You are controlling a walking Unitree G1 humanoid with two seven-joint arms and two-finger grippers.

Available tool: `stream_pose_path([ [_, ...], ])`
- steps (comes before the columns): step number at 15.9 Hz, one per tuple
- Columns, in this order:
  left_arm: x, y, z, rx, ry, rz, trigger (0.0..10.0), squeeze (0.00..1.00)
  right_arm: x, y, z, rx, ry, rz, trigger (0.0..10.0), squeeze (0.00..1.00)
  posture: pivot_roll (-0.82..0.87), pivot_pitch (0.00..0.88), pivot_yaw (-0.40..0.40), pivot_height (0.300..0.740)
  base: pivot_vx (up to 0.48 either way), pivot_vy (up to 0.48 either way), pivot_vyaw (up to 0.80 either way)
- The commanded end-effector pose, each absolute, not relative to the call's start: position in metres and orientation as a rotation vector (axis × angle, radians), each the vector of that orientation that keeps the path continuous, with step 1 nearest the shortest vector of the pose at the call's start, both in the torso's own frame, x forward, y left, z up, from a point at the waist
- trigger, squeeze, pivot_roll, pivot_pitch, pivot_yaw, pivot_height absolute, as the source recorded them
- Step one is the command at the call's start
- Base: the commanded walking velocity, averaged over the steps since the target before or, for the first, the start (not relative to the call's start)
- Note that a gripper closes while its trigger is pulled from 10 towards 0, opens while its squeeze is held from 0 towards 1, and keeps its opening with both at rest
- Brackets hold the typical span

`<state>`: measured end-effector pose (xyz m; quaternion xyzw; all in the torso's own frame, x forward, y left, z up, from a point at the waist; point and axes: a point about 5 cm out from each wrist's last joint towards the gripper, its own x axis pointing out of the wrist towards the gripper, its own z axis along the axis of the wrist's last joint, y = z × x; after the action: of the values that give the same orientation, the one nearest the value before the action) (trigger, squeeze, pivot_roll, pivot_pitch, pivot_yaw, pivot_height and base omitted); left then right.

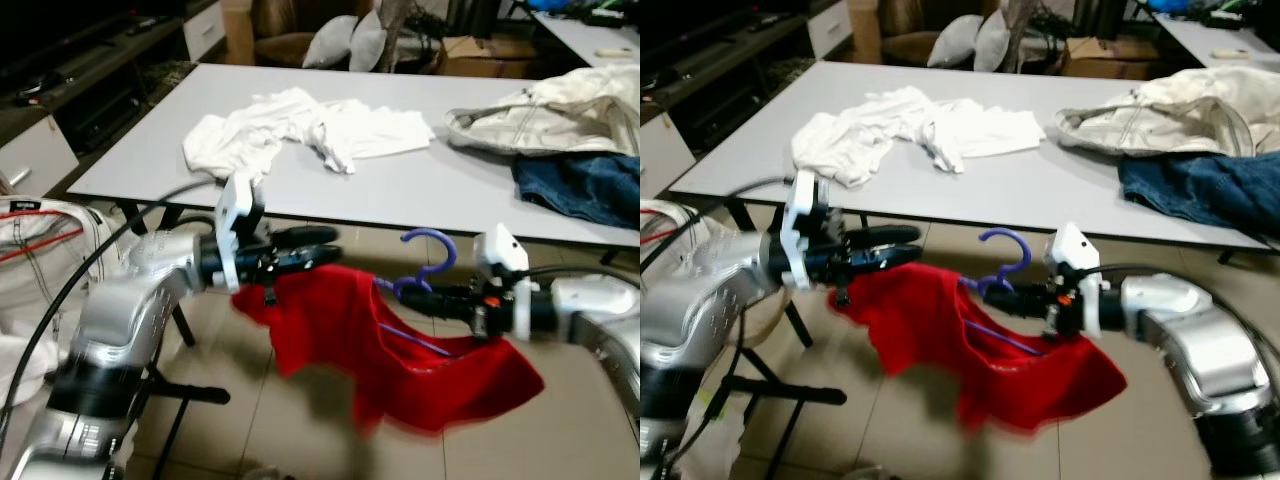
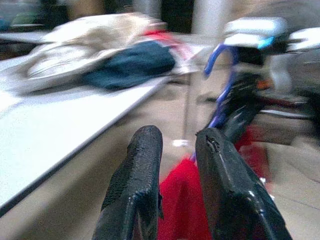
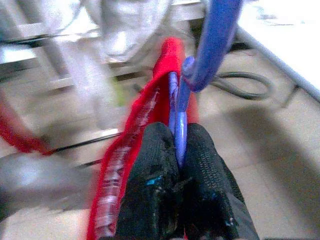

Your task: Hang hanger

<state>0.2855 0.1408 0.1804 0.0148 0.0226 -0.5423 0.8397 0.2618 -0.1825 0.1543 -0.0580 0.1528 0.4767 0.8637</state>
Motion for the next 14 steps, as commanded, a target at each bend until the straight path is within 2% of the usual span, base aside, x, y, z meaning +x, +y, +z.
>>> stream_pose_path([
  [1,0.287,0.148,0.174,0.057,0.077,-1.034,10.0,0.0,0.265,-0.189,0.156,-0.159,0.294,0.868,0.9,0.0,-0.08,0.0,0.015,0.74,0.0,0.0,0.0],
  [2,0.285,0.151,0.167,0.067,0.093,-0.957,10.0,0.0,0.265,-0.189,0.15,-0.137,0.283,0.794,1.6,0.0,-0.08,0.0,0.012,0.74,0.0,0.0,0.0],
  [3,0.276,0.162,0.139,0.059,0.162,-0.681,10.0,0.0,0.254,-0.188,0.122,-0.05,0.323,0.581,0.0,0.0,-0.06,0.0,0.007,0.74,0.0,0.0,0.0],
  [4,0.27,0.168,0.126,0.034,0.199,-0.562,10.0,0.0,0.246,-0.186,0.107,-0.03,0.362,0.503,0.0,0.0,-0.05,0.0,0.01,0.74,0.0,0.0,0.0],
  [5,0.269,0.171,0.123,0.021,0.208,-0.525,10.0,0.0,0.243,-0.185,0.102,-0.029,0.371,0.482,0.0,0.0,-0.06,0.0,0.011,0.74,0.0,0.0,0.0],
  [6,0.264,0.176,0.117,-0.03,0.209,-0.427,10.0,0.0,0.234,-0.183,0.095,-0.036,0.377,0.429,6.8,0.0,-0.04,0.0,-0.001,0.74,0.0,0.0,0.0],
  [7,0.262,0.177,0.118,-0.035,0.19,-0.378,10.0,0.0,0.228,-0.179,0.093,-0.075,0.375,0.427,10.0,0.0,-0.02,0.0,-0.016,0.74,0.0,0.0,0.0],
  [9,0.266,0.173,0.118,-0.013,0.177,-0.342,10.0,0.0,0.221,-0.168,0.086,-0.078,0.396,0.461,10.0,0.0,0.01,0.0,-0.045,0.74,0.0,0.0,0.8],
  [11,0.263,0.174,0.117,-0.013,0.191,-0.327,10.0,0.0,0.22,-0.156,0.085,-0.077,0.392,0.489,10.0,0.0,0.0,0.0,-0.038,0.74,0.0,0.0,0.8],
  [14,0.252,0.171,0.106,-0.011,0.239,-0.344,10.0,0.0,0.221,-0.158,0.09,-0.099,0.354,0.471,10.0,0.0,-0.01,0.0,-0.014,0.74,0.0,0.0,0.8],
])
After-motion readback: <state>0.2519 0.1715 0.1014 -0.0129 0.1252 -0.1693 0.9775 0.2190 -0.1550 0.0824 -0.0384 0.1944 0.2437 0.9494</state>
